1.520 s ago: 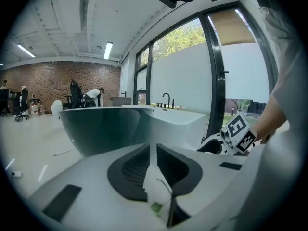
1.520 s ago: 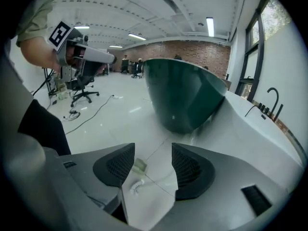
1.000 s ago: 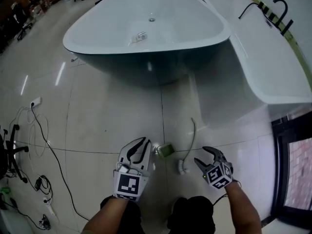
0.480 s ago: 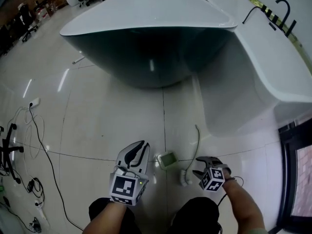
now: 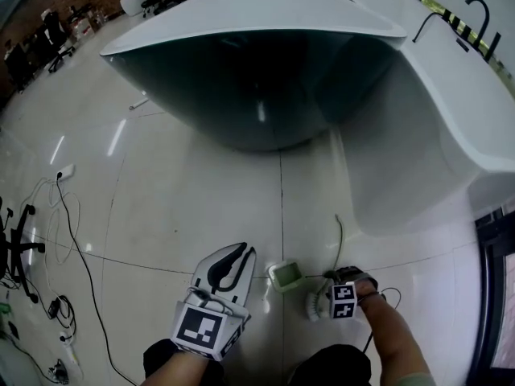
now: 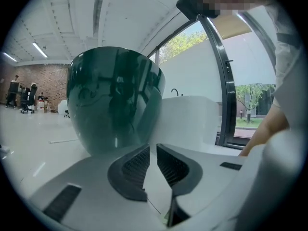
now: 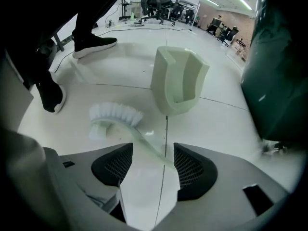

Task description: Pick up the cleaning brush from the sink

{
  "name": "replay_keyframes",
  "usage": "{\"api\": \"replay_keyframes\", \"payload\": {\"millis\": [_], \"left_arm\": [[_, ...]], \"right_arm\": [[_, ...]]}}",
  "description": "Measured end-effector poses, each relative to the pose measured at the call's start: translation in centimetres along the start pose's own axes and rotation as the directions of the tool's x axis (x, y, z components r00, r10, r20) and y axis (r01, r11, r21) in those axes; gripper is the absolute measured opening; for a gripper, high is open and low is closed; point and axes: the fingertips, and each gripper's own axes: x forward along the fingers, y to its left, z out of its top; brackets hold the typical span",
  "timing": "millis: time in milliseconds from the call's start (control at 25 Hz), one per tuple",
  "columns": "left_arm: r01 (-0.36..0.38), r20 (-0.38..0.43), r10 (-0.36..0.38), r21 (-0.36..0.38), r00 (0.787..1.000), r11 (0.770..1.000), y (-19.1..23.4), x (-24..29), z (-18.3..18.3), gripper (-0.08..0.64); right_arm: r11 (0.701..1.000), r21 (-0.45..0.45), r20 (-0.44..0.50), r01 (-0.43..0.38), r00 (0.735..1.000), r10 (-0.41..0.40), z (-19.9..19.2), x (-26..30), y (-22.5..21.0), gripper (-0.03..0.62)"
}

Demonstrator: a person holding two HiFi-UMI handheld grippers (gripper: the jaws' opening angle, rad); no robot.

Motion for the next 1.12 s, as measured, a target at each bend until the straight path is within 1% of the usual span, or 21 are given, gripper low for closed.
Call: {"api": "replay_keyframes", "payload": {"millis": [120,200,280,320,360,440,480,560,600,720,800,840,920,960,1000,1040,1080,1120], "left_arm": [[0.014,0.024,-0.015,0.015,1.0,1.0,0.0,0.1,0.2,0.032],[0.02,0.005,-0.02,-0.012,1.0,1.0,0.0,0.2,-0.3,0.032],[0.033,-0.019,-0.034,-0.047,0.999,0.998,0.1,0.2,-0.9,0.032],[0.039,-0.021,-0.04,-0.057,0.999,0.998,0.3,0.2,-0.9,0.032],[0.042,-0.017,-0.044,-0.063,0.999,0.997,0.6,0.2,-0.9,0.032],[0.046,-0.002,-0.046,-0.07,0.999,0.997,1.2,0.1,-0.8,0.032],[0.047,0.003,-0.047,-0.073,0.999,0.996,1.5,0.0,-0.8,0.032],[0.054,0.006,-0.054,-0.083,0.999,0.995,2.0,-0.1,-0.8,0.032],[0.058,0.006,-0.058,-0.088,0.998,0.994,2.2,-0.1,-0.8,0.032],[0.074,0.011,-0.073,-0.107,0.997,0.992,2.7,-0.3,-0.7,0.032],[0.087,0.02,-0.085,-0.12,0.996,0.989,2.9,-0.5,-0.5,0.031],[0.096,0.026,-0.094,-0.123,0.995,0.988,2.9,-0.7,-0.4,0.031],[0.115,0.039,-0.112,-0.104,0.993,0.988,3.0,-1.3,-0.2,0.031],[0.122,0.035,-0.119,-0.091,0.992,0.988,3.0,-1.7,-0.3,0.029],[0.125,0.02,-0.123,-0.088,0.992,0.988,3.0,-2.0,-0.6,0.029],[0.124,-0.002,-0.124,-0.093,0.992,0.988,2.9,-2.5,-1.1,0.029],[0.119,-0.026,-0.122,-0.099,0.992,0.988,3.0,-2.9,-1.4,0.029],[0.112,-0.046,-0.117,-0.099,0.992,0.989,3.0,-3.5,-1.5,0.029]], "right_arm": [[0.998,-0.039,-0.047,-0.04,0.998,0.038,-0.4,2.0,-0.2,0.239],[0.993,-0.077,-0.086,-0.085,0.993,0.078,-0.9,3.0,0.4,0.239],[0.985,-0.089,-0.13,-0.147,0.982,0.135,-1.3,3.9,1.5,0.239],[0.981,-0.082,-0.147,-0.175,0.976,0.162,-1.4,4.2,1.8,0.212],[0.978,-0.072,-0.159,-0.197,0.97,0.184,-1.4,4.4,2.0,0.21],[0.976,-0.05,-0.174,-0.212,0.964,0.2,-1.5,4.5,2.1,0.162],[0.978,-0.039,-0.174,-0.204,0.965,0.195,-1.3,4.5,2.3,0.152],[0.986,-0.011,-0.171,-0.169,0.971,0.164,-1.0,4.4,2.7,0.111],[0.99,-0.002,-0.172,-0.143,0.975,0.141,-0.7,4.4,3.0,0.078],[0.997,-0.025,-0.192,-0.074,0.979,0.068,0.0,4.6,3.6,0.074],[0.997,-0.036,-0.201,-0.074,0.977,0.065,0.6,4.2,4.5,0.056],[0.997,-0.023,-0.201,-0.073,0.977,0.067,0.9,3.9,5.1,0.037],[0.998,0.004,-0.199,-0.069,0.978,0.068,1.6,2.8,6.1,0.036],[0.998,0.028,-0.196,-0.063,0.978,0.067,1.9,2.1,6.5,0.037],[0.996,0.074,-0.19,-0.046,0.98,0.059,2.1,1.3,6.7,0.037],[0.99,0.139,-0.183,-0.02,0.982,0.045,2.3,0.2,6.6,0.037],[0.977,0.214,-0.174,0.009,0.984,0.029,2.4,-1.2,6.2,0.037],[0.955,0.294,-0.162,0.039,0.987,0.01,2.8,-3.0,5.6,0.036]]}}
